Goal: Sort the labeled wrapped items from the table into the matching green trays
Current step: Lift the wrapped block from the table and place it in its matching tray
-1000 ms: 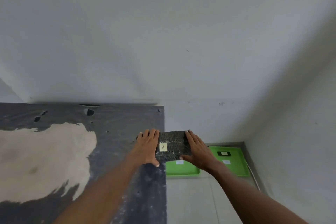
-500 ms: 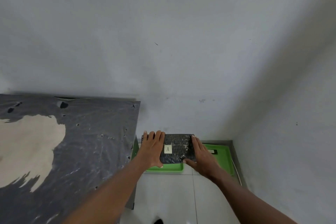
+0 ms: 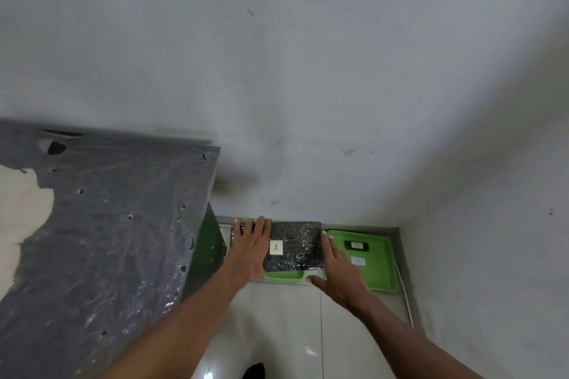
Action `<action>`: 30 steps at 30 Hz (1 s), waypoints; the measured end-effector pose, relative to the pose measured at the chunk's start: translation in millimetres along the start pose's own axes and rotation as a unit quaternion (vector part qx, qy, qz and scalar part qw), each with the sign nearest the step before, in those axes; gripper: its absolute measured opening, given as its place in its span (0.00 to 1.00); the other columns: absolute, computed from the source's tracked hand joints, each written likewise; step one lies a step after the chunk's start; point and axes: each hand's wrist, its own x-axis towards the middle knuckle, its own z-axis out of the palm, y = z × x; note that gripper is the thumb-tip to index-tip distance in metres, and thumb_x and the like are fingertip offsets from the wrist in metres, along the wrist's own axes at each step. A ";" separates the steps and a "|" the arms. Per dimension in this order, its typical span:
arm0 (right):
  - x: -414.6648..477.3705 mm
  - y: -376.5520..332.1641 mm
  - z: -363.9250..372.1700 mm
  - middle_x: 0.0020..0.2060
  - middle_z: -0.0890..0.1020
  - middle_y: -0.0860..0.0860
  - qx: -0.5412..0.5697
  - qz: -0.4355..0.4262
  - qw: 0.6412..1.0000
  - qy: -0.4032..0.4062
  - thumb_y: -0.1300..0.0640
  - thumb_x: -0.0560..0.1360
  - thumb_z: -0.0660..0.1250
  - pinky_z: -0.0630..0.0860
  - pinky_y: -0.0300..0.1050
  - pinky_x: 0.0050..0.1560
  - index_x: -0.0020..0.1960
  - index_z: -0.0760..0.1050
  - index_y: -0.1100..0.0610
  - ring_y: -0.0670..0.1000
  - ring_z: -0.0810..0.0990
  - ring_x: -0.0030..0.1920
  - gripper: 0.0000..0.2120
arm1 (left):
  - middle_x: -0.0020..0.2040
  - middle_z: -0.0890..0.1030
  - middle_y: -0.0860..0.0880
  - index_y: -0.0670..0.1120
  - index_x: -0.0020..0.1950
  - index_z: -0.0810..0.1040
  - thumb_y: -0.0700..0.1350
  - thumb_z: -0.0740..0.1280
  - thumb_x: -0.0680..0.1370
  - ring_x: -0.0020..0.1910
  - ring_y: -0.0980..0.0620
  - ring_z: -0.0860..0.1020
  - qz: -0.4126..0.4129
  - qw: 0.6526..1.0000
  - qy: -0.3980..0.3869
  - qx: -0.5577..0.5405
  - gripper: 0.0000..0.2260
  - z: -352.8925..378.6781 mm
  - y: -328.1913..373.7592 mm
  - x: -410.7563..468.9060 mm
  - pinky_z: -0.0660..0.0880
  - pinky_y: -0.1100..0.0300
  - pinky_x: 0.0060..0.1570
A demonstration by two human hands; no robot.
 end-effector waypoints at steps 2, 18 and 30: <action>11.8 19.1 27.6 0.77 0.50 0.57 0.002 -0.007 1.000 -0.004 0.41 0.72 0.69 0.68 0.57 0.68 0.76 0.31 0.54 0.58 0.56 0.75 0.54 | 0.67 0.64 0.42 0.41 0.73 0.55 0.61 0.78 0.59 0.65 0.40 0.66 -0.009 1.000 0.017 -0.005 0.53 29.8 4.8 13.2 0.59 0.33 0.70; 118.3 186.5 337.5 0.77 0.52 0.58 0.023 -0.025 0.999 0.035 0.42 0.71 0.71 0.68 0.55 0.68 0.77 0.38 0.58 0.57 0.55 0.75 0.52 | 0.70 0.64 0.43 0.40 0.75 0.54 0.54 0.81 0.59 0.69 0.41 0.63 -0.024 0.999 0.040 0.022 0.54 339.9 21.2 141.8 0.56 0.29 0.69; 190.9 227.4 439.6 0.77 0.50 0.60 0.036 -0.005 0.996 -0.076 0.43 0.74 0.67 0.64 0.53 0.70 0.77 0.43 0.58 0.58 0.54 0.76 0.45 | 0.73 0.59 0.42 0.41 0.75 0.52 0.50 0.82 0.58 0.73 0.41 0.57 -0.081 0.996 -0.001 -0.032 0.55 431.9 -9.5 225.6 0.61 0.26 0.64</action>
